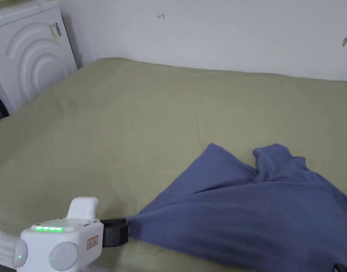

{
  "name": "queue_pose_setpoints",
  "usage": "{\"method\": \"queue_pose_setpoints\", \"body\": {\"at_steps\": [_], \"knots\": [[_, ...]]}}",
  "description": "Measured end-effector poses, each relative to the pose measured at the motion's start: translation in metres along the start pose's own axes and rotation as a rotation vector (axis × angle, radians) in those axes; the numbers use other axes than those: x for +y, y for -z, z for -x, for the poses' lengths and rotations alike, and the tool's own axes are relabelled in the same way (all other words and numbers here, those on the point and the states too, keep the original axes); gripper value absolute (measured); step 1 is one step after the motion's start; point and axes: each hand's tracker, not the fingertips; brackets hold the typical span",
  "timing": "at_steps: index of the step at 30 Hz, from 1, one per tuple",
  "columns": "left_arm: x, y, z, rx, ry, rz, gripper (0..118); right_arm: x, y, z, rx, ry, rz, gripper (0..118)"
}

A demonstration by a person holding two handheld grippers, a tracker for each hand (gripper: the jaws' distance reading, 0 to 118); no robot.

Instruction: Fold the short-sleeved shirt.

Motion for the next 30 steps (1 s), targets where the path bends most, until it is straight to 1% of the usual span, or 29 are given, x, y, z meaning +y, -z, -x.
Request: {"method": "queue_pose_setpoints", "body": {"at_steps": [4, 6, 7, 8, 10, 11, 12, 13, 14, 15, 16, 17, 20, 22, 24, 25, 26, 27, 28, 30], "knots": [[0.013, 0.042, 0.001, -0.005, -0.003, 0.092, 117, -0.002, 0.006, 0.003, 0.004, -0.011, 0.022, 0], [0.015, 0.056, -0.003, 0.009, 0.021, 0.128, 115, -0.002, 0.011, 0.001, 0.005, -0.011, 0.043, 0], [0.013, 0.057, -0.005, 0.010, 0.024, 0.130, 112, -0.003, 0.015, -0.001, 0.003, -0.005, 0.048, 0], [0.014, 0.056, -0.006, 0.001, 0.023, 0.149, 100, -0.002, 0.019, -0.004, 0.002, 0.000, 0.066, 0], [0.014, 0.043, -0.008, 0.003, 0.045, 0.117, 65, 0.001, 0.028, -0.011, -0.004, 0.005, 0.075, 0], [0.016, 0.039, -0.008, -0.030, 0.049, 0.116, 35, 0.006, 0.034, -0.014, -0.007, 0.006, 0.081, 0], [0.017, 0.036, -0.007, -0.101, 0.018, 0.118, 5, 0.012, 0.042, -0.020, -0.004, 0.011, 0.087, 0], [0.017, 0.032, -0.012, -0.113, 0.001, 0.093, 5, 0.020, 0.051, -0.025, -0.006, 0.023, 0.087, 0], [0.018, 0.032, -0.015, -0.057, 0.044, 0.112, 5, 0.031, 0.064, -0.031, -0.007, 0.023, 0.089, 0], [0.018, 0.030, -0.019, -0.047, 0.087, 0.073, 5, 0.042, 0.080, -0.038, -0.008, 0.011, 0.095, 0], [0.018, 0.031, -0.022, -0.044, 0.091, 0.091, 5, 0.054, 0.096, -0.043, -0.021, -0.010, 0.096, 0], [0.019, 0.032, -0.022, -0.053, 0.078, 0.091, 5, 0.069, 0.115, -0.049, -0.023, -0.041, 0.106, 0], [0.022, 0.034, -0.027, -0.056, 0.060, 0.099, 5, 0.111, 0.178, -0.068, -0.019, -0.037, 0.133, 0], [0.024, 0.038, -0.026, -0.056, 0.044, 0.104, 5, 0.133, 0.223, -0.078, -0.014, -0.071, 0.196, 0], [0.025, 0.042, -0.026, -0.061, 0.028, 0.114, 5, 0.149, 0.264, -0.085, -0.038, -0.108, 0.236, 0], [0.025, 0.042, -0.026, -0.067, 0.014, 0.115, 5, 0.155, 0.282, -0.089, -0.036, -0.124, 0.269, 1], [0.027, 0.045, -0.023, -0.069, 0.007, 0.117, 5, 0.158, 0.298, -0.093, -0.002, -0.112, 0.318, 19], [0.027, 0.046, -0.023, -0.068, 0.005, 0.118, 5, 0.160, 0.311, -0.096, 0.000, -0.102, 0.350, 60], [0.027, 0.046, -0.023, -0.069, 0.003, 0.117, 5, 0.160, 0.321, -0.098, -0.016, -0.110, 0.362, 116], [0.028, 0.048, -0.023, -0.066, 0.003, 0.119, 5, 0.155, 0.343, -0.102, -0.025, -0.134, 0.433, 114]]}}
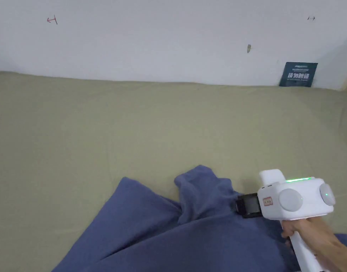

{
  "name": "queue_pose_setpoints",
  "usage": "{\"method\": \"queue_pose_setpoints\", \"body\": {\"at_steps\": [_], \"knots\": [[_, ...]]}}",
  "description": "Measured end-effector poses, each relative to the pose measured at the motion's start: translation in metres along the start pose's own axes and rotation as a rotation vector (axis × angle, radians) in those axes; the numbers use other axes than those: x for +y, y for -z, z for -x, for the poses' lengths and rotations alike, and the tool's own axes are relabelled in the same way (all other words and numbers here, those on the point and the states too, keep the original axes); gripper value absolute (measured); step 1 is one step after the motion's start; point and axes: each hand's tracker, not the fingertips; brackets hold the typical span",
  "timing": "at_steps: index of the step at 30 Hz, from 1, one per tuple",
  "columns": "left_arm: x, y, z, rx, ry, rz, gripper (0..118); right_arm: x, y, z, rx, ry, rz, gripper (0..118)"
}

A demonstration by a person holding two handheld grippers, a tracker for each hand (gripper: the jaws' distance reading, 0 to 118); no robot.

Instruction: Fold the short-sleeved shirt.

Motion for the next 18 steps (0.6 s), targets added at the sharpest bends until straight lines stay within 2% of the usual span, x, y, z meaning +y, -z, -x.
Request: {"method": "queue_pose_setpoints", "body": {"at_steps": [2, 3, 4, 6, 7, 8, 9, 10, 11, 12, 13, 18], "knots": [[0.001, 0.000, 0.000, 0.001, -0.001, 0.001, 5, -0.002, 0.012, -0.003, 0.034, -0.018, 0.009, 107], [0.001, 0.000, 0.000, 0.002, -0.001, 0.002, 5, -0.004, 0.019, -0.005, 0.047, -0.020, 0.024, 108], [0.002, 0.000, 0.000, 0.003, 0.002, 0.003, 5, -0.005, 0.021, -0.008, 0.014, -0.006, 0.002, 112], [0.004, 0.001, -0.001, 0.004, 0.008, 0.008, 5, 0.000, 0.000, 0.005, 0.021, 0.004, 0.014, 111], [0.004, 0.001, -0.002, 0.005, 0.008, 0.009, 5, -0.002, -0.009, 0.007, 0.025, 0.013, 0.008, 98], [0.004, 0.000, -0.002, 0.007, 0.009, 0.009, 5, -0.003, -0.023, 0.010, 0.067, 0.023, -0.031, 68], [0.005, 0.000, -0.002, 0.009, 0.009, 0.011, 5, -0.004, -0.032, 0.015, 0.058, 0.008, -0.078, 10], [0.006, -0.001, -0.003, 0.010, 0.007, 0.012, 5, -0.004, -0.053, 0.018, 0.000, -0.008, -0.165, 0], [0.007, -0.003, -0.004, 0.011, 0.004, 0.011, 5, -0.008, -0.072, 0.020, 0.039, -0.014, -0.124, 0], [0.007, -0.005, 0.000, 0.011, 0.003, 0.000, 5, -0.012, -0.096, 0.018, 0.068, -0.009, -0.153, 0], [0.008, -0.009, 0.000, 0.016, 0.000, -0.011, 5, -0.022, -0.098, 0.018, 0.074, -0.008, -0.176, 0], [0.027, -0.053, -0.001, 0.006, -0.025, -0.128, 5, -0.059, -0.218, 0.001, 0.084, 0.001, -0.360, 0]]}}
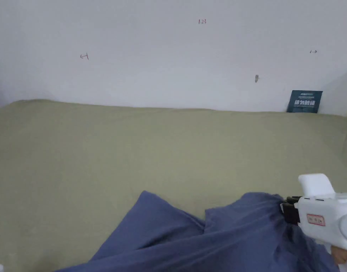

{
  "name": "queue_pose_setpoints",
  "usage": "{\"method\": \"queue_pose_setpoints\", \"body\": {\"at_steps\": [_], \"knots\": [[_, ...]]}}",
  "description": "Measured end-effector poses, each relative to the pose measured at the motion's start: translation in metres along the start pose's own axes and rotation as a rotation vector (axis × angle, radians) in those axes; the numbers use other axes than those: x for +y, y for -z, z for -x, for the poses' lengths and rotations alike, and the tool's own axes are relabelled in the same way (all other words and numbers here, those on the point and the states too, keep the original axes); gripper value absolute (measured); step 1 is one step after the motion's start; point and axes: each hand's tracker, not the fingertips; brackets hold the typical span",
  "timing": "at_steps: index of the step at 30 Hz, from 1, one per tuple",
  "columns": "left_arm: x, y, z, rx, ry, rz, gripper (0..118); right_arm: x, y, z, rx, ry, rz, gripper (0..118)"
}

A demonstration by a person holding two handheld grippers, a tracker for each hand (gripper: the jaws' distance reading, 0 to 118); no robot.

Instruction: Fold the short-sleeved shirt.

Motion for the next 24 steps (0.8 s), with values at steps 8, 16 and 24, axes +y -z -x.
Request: {"method": "queue_pose_setpoints", "body": {"at_steps": [8, 16, 24], "knots": [[0.057, -0.100, -0.018, -0.021, 0.050, -0.259, 5, -0.006, -0.182, -0.001, -0.066, -0.006, -0.254, 0], [0.105, -0.191, -0.051, -0.077, 0.119, -0.406, 5, -0.004, -0.251, -0.011, -0.099, 0.066, -0.387, 0], [0.143, -0.195, -0.074, -0.091, 0.142, -0.424, 5, 0.013, -0.244, -0.029, -0.104, 0.122, -0.415, 0]]}}
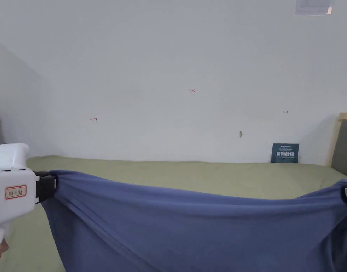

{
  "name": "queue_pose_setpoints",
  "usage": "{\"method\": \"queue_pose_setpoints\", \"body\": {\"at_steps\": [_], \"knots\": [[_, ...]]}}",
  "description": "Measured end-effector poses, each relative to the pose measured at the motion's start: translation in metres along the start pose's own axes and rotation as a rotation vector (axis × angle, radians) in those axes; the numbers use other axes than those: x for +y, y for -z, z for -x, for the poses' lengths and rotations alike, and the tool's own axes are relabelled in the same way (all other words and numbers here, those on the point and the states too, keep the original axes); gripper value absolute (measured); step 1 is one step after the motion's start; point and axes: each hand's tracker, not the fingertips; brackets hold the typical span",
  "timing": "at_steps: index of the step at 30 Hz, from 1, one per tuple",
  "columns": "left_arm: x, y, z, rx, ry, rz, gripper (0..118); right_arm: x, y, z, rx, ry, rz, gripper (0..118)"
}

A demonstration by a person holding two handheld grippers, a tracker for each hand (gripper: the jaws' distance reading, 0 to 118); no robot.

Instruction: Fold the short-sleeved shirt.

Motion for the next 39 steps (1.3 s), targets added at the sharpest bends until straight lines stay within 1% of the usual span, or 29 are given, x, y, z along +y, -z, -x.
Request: {"method": "queue_pose_setpoints", "body": {"at_steps": [3, 7, 16, 18, 19, 20, 21, 23, 24, 25, 26, 27, 31, 34, 39], "knots": [[0.011, 0.016, -0.005, 0.012, 0.008, 0.005, 5, 0.010, 0.018, -0.004, -0.002, 0.011, -0.005, 0], [0.032, 0.047, -0.014, 0.030, 0.021, 0.031, 5, 0.034, 0.054, -0.005, -0.014, -0.008, 0.005, 0], [0.111, 0.123, -0.037, 0.098, 0.047, 0.038, 5, 0.122, 0.154, -0.014, -0.031, -0.011, 0.003, 0], [0.132, 0.138, -0.041, 0.100, 0.041, 0.037, 5, 0.144, 0.177, -0.015, -0.056, -0.039, -0.006, 0], [0.141, 0.147, -0.043, 0.103, 0.043, 0.035, 5, 0.154, 0.188, -0.015, -0.055, -0.036, -0.007, 0], [0.152, 0.158, -0.046, 0.141, 0.075, 0.029, 5, 0.165, 0.200, -0.015, -0.067, -0.038, 0.005, 0], [0.164, 0.172, -0.046, 0.129, 0.078, 0.046, 5, 0.175, 0.213, -0.015, -0.082, -0.046, 0.029, 0], [0.183, 0.187, -0.040, 0.095, -0.047, 0.032, 5, 0.189, 0.231, -0.014, -0.090, -0.050, 0.019, 0], [0.191, 0.196, -0.040, 0.095, -0.057, 0.024, 5, 0.195, 0.242, -0.013, -0.106, -0.058, 0.007, 0], [0.197, 0.206, -0.044, 0.121, -0.022, 0.027, 5, 0.201, 0.251, -0.014, -0.130, -0.059, 0.000, 0], [0.203, 0.214, -0.048, 0.161, 0.022, 0.026, 5, 0.209, 0.263, -0.015, -0.119, -0.056, 0.008, 0], [0.207, 0.223, -0.052, 0.180, 0.026, 0.012, 5, 0.213, 0.272, -0.014, -0.122, -0.052, 0.006, 0], [0.225, 0.258, -0.058, 0.177, -0.003, -0.011, 5, 0.231, 0.319, -0.005, -0.160, -0.070, -0.003, 0], [0.233, 0.284, -0.064, 0.225, 0.018, -0.026, 5, 0.243, 0.352, 0.002, -0.163, -0.069, -0.012, 0], [0.235, 0.320, -0.062, 0.241, 0.015, -0.025, 5, 0.254, 0.385, 0.009, -0.182, -0.078, -0.035, 0]]}}
